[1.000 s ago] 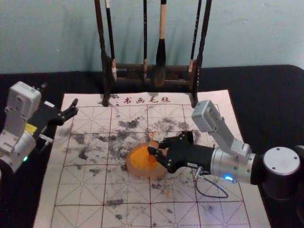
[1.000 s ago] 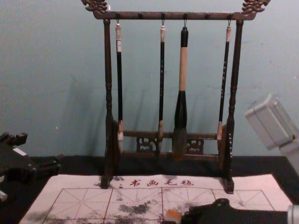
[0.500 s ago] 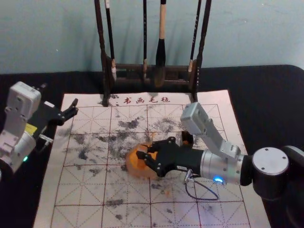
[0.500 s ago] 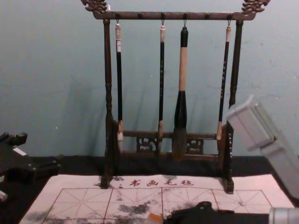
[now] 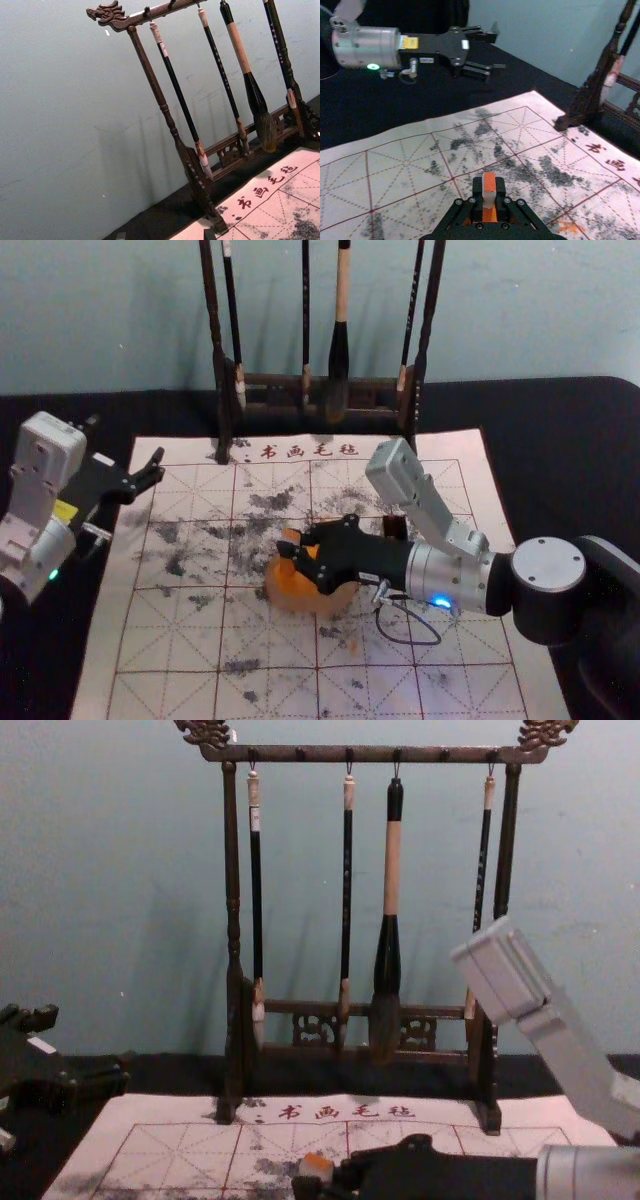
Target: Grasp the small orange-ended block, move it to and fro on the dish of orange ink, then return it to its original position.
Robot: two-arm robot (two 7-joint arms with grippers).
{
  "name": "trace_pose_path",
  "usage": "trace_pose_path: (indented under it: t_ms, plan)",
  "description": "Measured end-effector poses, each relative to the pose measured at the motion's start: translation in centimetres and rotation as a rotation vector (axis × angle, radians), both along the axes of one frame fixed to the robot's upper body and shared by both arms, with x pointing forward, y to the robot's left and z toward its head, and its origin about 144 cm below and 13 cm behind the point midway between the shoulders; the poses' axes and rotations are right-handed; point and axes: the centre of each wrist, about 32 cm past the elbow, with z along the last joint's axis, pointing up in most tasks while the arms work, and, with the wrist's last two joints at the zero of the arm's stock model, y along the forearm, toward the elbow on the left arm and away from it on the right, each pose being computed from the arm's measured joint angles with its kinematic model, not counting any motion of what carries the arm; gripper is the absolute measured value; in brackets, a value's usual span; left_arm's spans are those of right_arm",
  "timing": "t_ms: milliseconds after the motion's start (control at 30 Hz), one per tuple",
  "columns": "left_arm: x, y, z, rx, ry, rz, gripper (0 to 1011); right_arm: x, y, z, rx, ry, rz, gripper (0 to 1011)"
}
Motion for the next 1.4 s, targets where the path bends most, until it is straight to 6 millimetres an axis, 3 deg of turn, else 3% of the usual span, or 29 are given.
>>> trace_pose_path:
  t_ms: [500,1400]
  plan:
    - [0.0,0.0,0.0,0.000,0.000,0.000,1001,0.6,-1.1,0.1,0.002,0.003,-0.075,133]
    - [0.0,0.0,0.0,0.000,0.000,0.000,1001,-1.4,-3.6,0.5,0.002,-0.008,-0.121,133]
